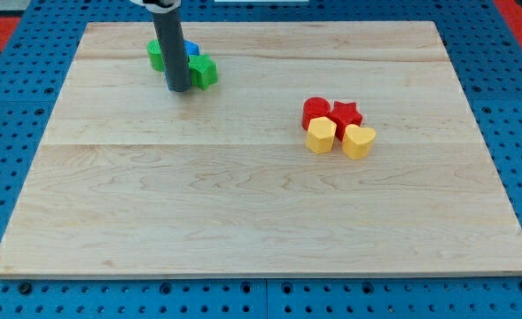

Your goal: Nudge the blue triangle a bit up

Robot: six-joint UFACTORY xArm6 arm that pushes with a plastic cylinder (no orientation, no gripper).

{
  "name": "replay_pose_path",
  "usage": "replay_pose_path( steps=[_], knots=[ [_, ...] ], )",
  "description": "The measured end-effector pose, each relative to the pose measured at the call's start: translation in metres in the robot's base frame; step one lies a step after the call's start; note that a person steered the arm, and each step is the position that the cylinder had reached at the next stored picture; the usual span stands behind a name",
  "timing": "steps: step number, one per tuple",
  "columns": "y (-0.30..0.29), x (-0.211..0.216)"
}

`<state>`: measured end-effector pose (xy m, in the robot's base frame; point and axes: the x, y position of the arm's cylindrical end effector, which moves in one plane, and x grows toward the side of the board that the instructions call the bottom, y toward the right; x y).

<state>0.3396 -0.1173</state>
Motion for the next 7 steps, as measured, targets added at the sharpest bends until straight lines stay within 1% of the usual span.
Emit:
replay_pose_path(
  steps=[1,3,4,6,7],
  knots=[
    [0.0,0.018],
    [-0.011,0.005],
    [-0.011,0.005],
    [-0.03,0.007],
    [-0.027,0.001]
  ],
)
